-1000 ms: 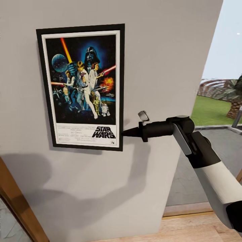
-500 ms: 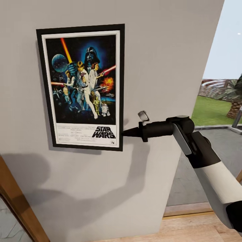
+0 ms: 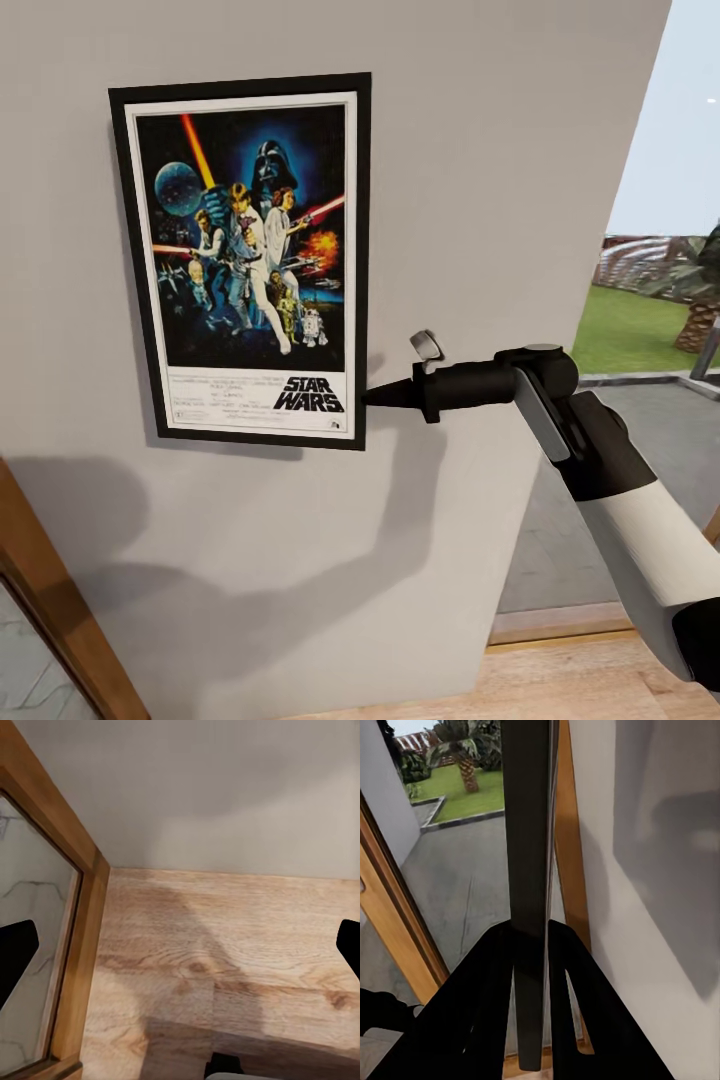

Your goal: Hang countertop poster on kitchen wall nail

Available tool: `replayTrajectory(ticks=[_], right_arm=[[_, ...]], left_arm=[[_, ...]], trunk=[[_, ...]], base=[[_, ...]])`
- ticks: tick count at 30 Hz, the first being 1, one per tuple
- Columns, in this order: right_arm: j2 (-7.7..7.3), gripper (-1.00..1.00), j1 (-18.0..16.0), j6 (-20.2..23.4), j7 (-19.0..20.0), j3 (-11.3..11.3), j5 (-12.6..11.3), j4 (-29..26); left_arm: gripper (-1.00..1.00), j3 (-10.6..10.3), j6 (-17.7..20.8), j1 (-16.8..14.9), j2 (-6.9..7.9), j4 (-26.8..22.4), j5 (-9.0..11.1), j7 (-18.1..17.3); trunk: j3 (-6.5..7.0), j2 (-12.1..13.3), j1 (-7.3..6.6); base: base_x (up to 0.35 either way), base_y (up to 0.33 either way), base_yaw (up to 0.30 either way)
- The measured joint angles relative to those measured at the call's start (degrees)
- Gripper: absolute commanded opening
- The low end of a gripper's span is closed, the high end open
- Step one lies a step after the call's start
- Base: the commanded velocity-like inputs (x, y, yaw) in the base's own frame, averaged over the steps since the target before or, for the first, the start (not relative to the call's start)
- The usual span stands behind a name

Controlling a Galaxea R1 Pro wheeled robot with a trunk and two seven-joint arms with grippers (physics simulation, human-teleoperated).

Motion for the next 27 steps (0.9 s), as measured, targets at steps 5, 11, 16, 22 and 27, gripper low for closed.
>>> replayTrajectory(ticks=[5, 11, 16, 22, 27], right_arm=[[0.0, -1.0, 0.0, 0.0, 0.0, 0.0, 0.04, 0.0], [0.0, -1.0, 0.24, 0.0, 0.0, 0.0, 0.07, 0.0], [0.0, -1.0, 0.34, 0.0, 0.0, 0.0, 0.07, 0.04], [0.0, -1.0, 0.35, 0.0, 0.0, 0.0, 0.07, 0.06], [0.0, -1.0, 0.35, 0.0, 0.0, 0.0, 0.08, 0.08]], left_arm=[[1.0, 0.0, 0.0, 0.0, 0.0, -0.03, 0.0, 0.0], [1.0, 0.0, 0.0, 0.0, 0.0, -0.07, 0.0, 0.0], [1.0, 0.0, 0.0, 0.0, 0.0, -0.08, 0.0, 0.0], [1.0, 0.0, 0.0, 0.0, 0.0, -0.09, 0.0, 0.0], [1.0, 0.0, 0.0, 0.0, 0.0, -0.09, 0.0, 0.0]], trunk=[[0.0, 0.0, 0.0], [0.0, 0.0, 0.0], [0.0, 0.0, 0.0], [0.0, 0.0, 0.0], [0.0, 0.0, 0.0]], base=[[0.0, 0.006, 0.0], [0.0, 0.001, 0.0], [0.0, 0.0, 0.0], [0.0, 0.0, 0.0], [0.0, 0.0, 0.0]])
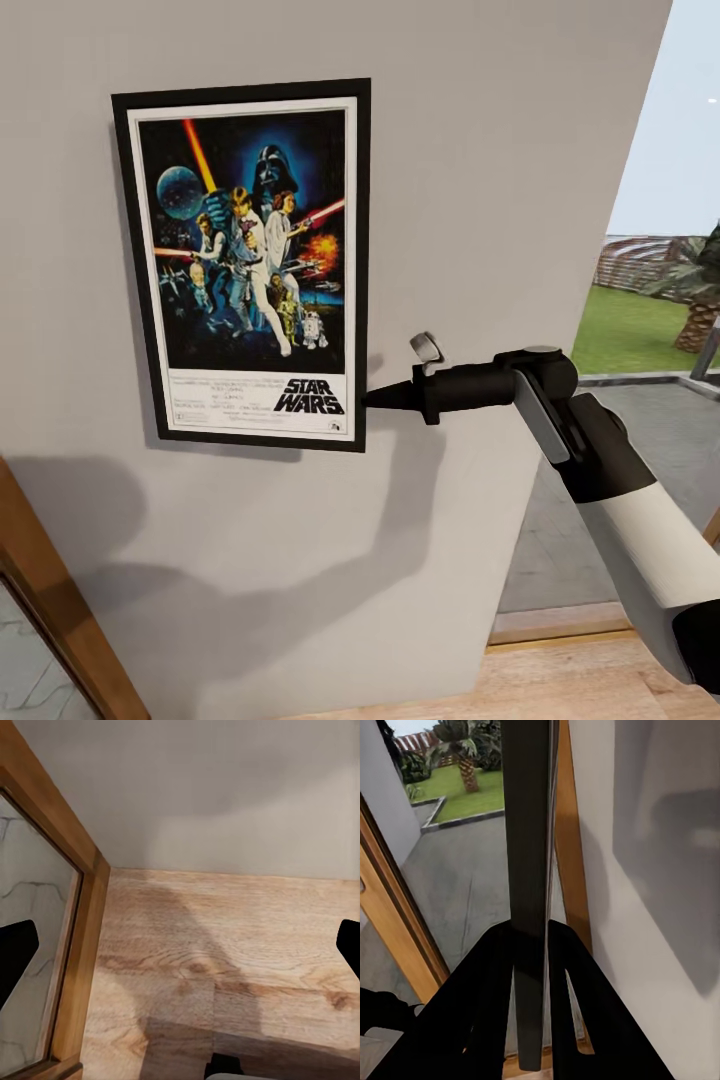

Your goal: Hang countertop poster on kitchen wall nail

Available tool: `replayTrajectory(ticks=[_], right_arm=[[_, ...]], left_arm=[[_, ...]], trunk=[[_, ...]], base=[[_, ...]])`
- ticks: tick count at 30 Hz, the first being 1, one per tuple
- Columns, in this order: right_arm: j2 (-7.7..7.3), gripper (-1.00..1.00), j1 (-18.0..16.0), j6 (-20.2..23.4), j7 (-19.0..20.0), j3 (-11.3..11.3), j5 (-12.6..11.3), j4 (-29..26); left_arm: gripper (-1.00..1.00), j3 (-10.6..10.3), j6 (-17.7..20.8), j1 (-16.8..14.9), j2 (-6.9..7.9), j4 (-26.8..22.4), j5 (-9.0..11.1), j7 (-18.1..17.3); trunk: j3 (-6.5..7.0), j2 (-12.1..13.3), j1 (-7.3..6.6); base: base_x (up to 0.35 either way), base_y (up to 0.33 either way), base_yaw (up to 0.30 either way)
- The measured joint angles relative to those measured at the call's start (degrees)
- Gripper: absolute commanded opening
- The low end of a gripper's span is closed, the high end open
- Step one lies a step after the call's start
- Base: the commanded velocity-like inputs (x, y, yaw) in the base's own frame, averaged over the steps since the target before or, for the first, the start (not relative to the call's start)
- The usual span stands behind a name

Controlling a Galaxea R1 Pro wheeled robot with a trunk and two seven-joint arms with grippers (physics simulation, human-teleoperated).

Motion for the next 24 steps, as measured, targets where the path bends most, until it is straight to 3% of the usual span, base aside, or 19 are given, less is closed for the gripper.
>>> replayTrajectory(ticks=[24], right_arm=[[0.0, -1.0, 0.09, -0.01, 0.0, 0.0, 0.01, 0.02]], left_arm=[[1.0, 0.0, 0.0, 0.0, 0.0, 0.0, 0.0, 0.0]], trunk=[[0.0, 0.0, 0.0]], base=[[0.021, 0.0, 0.0]])
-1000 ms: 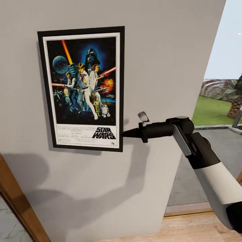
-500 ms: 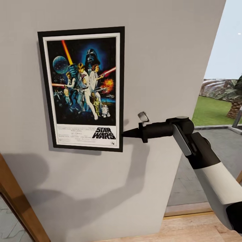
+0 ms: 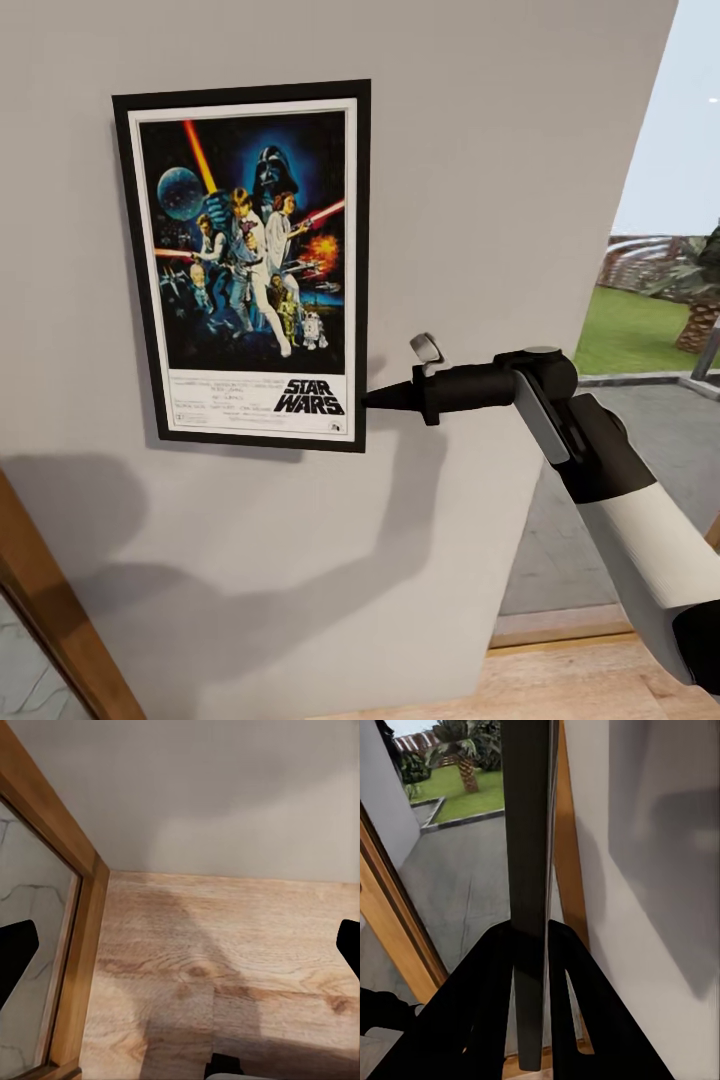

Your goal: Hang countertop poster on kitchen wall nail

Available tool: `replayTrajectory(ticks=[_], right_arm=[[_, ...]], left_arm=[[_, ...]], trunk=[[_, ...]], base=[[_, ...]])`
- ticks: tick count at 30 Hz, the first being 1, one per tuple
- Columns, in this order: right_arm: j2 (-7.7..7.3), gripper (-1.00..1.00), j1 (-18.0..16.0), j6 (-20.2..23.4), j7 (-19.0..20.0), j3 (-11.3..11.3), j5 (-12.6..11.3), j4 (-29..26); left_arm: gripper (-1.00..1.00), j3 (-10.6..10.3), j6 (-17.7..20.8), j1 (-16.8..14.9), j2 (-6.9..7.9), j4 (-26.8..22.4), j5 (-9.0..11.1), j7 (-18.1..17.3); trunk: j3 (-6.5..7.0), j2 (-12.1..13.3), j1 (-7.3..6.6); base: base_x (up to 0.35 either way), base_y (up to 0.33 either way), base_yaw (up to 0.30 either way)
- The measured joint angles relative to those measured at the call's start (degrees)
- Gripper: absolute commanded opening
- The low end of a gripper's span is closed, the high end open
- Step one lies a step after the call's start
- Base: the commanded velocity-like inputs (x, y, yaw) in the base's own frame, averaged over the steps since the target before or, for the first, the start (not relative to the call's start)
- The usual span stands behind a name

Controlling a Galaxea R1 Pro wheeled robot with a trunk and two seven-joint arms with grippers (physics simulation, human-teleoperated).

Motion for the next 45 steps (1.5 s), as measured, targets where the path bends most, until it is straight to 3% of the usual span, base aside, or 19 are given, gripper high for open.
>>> replayTrajectory(ticks=[45], right_arm=[[0.0, -1.0, 0.39, -0.42, -0.09, 0.17, 0.16, -0.01]], left_arm=[[1.0, 0.19, -0.15, 0.0, -0.25, -0.1, 0.0, 0.08]], trunk=[[0.0, 0.0, 0.0]], base=[[0.01, 0.0, 0.0]])
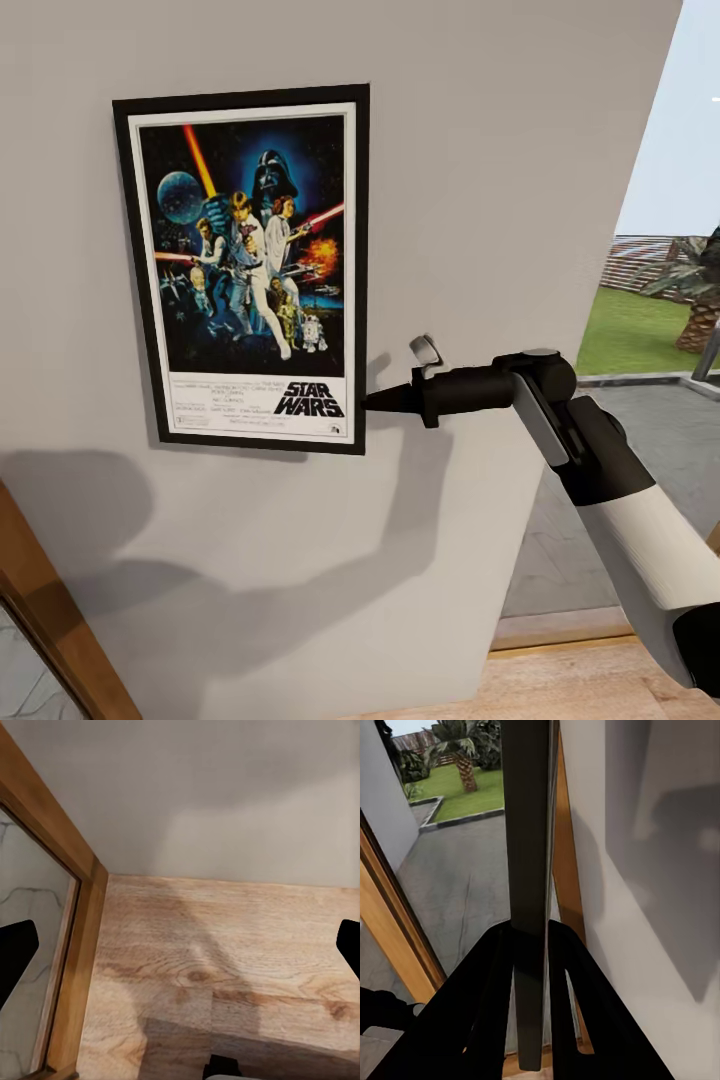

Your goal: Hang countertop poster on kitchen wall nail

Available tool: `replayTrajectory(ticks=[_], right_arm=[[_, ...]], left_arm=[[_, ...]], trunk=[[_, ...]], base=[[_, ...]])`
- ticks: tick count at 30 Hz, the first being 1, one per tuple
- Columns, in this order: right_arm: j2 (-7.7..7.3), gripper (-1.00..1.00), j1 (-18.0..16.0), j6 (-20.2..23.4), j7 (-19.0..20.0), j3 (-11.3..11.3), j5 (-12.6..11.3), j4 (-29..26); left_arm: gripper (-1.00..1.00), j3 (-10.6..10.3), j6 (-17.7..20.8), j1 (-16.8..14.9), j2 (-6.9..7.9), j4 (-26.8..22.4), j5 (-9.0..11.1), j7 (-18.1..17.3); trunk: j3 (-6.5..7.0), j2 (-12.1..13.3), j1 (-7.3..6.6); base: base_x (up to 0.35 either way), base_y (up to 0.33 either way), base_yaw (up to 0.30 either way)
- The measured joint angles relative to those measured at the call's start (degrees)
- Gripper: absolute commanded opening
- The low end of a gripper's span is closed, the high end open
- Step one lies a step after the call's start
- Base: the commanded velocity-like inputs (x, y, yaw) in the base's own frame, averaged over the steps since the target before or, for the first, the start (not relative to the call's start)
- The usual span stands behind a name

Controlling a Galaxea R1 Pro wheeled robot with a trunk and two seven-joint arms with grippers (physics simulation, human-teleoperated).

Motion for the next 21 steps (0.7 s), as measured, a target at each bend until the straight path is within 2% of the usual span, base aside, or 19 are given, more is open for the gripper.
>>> replayTrajectory(ticks=[9, 18, 21], right_arm=[[-0.02, -1.0, 0.0, -0.04, 0.0, 0.0, 0.01, 0.0], [-0.08, -1.0, 0.05, -5.07, 0.11, -0.01, -0.16, 0.29], [-0.08, -1.0, 0.05, -5.22, 0.12, 0.02, -0.11, 0.22]], left_arm=[[1.0, 0.0, 0.01, 0.0, 0.08, -0.08, 0.02, -0.01], [1.0, 0.05, 0.05, 0.0, 0.42, -0.68, 0.08, -0.08], [1.0, 0.07, 0.05, 0.0, 0.45, -0.69, 0.08, -0.08]], trunk=[[0.0, 0.0, 0.0], [0.0, 0.0, 0.0], [0.0, 0.0, 0.0]], base=[[0.0, 0.0, 0.0], [0.0, 0.0, 0.0], [0.0, 0.0, 0.0]])
